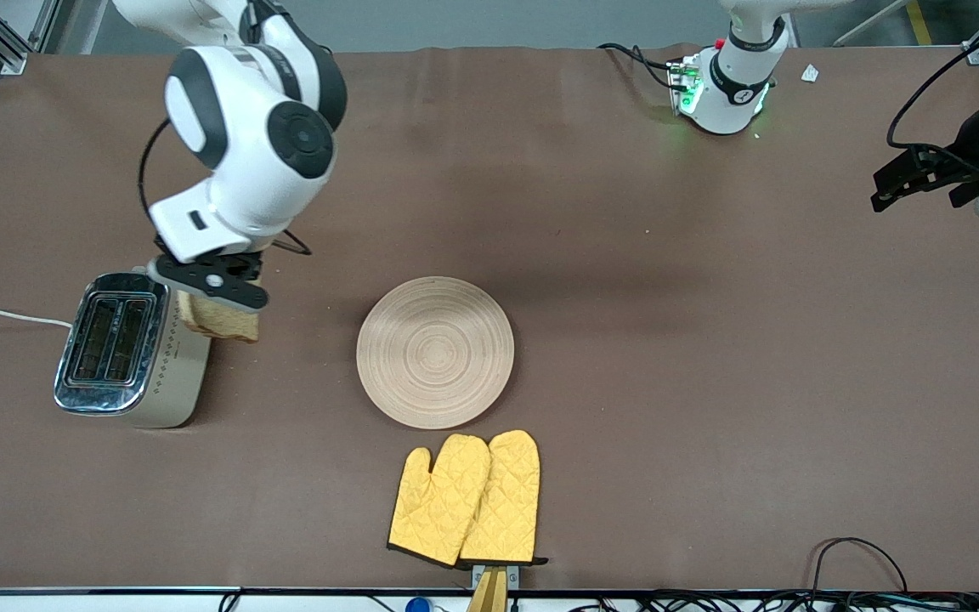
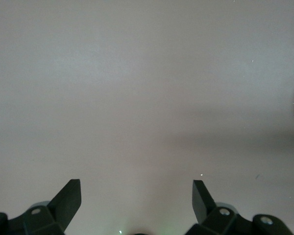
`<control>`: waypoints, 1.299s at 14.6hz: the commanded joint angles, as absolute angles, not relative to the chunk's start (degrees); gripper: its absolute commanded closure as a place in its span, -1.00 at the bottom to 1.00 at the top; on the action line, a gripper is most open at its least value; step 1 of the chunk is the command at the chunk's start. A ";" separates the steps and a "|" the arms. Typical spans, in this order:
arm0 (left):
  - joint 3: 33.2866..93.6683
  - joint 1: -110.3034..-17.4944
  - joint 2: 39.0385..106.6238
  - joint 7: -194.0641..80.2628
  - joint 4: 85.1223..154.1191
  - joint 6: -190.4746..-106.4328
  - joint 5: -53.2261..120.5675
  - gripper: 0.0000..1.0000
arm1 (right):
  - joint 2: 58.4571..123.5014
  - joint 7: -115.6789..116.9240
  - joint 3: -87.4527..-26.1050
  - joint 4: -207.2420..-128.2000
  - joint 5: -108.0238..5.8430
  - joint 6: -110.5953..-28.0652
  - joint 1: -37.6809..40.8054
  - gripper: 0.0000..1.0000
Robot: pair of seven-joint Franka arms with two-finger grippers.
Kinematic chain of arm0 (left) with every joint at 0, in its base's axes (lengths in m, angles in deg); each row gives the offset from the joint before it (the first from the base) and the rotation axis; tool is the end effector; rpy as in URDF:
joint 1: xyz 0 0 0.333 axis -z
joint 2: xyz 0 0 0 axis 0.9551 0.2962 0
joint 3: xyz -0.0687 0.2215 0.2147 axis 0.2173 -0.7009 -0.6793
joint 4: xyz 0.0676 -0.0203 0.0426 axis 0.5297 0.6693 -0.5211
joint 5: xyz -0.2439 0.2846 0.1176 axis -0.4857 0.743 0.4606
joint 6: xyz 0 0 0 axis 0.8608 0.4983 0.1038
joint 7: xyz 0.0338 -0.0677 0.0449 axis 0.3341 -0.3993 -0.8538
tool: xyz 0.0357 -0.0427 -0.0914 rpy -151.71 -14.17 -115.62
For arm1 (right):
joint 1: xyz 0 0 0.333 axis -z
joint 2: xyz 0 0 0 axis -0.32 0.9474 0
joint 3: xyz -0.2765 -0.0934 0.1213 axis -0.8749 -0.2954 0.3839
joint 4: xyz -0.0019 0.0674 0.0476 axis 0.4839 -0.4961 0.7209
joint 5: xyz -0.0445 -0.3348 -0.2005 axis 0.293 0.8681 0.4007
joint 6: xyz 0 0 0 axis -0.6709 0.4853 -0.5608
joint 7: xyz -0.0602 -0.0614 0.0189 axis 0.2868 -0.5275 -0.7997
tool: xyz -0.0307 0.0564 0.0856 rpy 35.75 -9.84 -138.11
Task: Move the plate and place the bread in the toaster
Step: 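Position the held bread above the toaster slot with the right gripper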
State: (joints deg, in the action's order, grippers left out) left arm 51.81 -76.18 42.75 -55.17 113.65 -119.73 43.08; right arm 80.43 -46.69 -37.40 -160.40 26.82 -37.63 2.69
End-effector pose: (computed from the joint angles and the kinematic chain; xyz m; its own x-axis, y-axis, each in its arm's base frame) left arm 0.5259 -0.0308 0.6343 0.9995 0.0279 -0.0153 0.0277 -0.9995 -0.0175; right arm 0.5591 0.2188 0.5023 0.9823 -0.0992 0.1586 -0.1801 -0.7303 0.6590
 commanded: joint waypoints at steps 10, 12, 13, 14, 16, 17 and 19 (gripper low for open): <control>51.92 -76.29 42.81 -55.64 113.42 -119.88 43.54 -1.00 | 70.86 -47.56 -48.69 -176.71 34.35 -49.85 8.20 1.00; 51.92 -76.29 42.81 -55.64 113.42 -119.88 43.54 -1.00 | 70.85 -47.56 -48.78 -178.38 35.49 -52.40 8.29 1.00; 51.92 -76.29 42.73 -55.64 113.42 -119.88 43.54 -1.00 | 70.94 -47.56 -48.87 -178.91 36.11 -53.72 8.29 1.00; 51.92 -76.29 42.73 -55.64 113.51 -119.88 43.54 -1.00 | 71.03 -47.56 -49.30 -179.09 36.20 -54.51 8.29 1.00; 51.92 -76.29 42.82 -55.64 113.51 -119.88 43.54 -1.00 | 71.21 -47.56 -49.57 -179.26 36.20 -56.18 8.29 1.00; 51.92 -76.29 42.82 -55.64 113.51 -119.88 43.54 -1.00 | 71.38 -47.65 -49.57 -179.70 36.38 -56.63 8.29 1.00; 51.92 -76.29 42.99 -55.64 113.51 -119.88 43.54 -1.00 | 71.38 -47.65 -50.09 -179.88 37.17 -57.59 8.38 1.00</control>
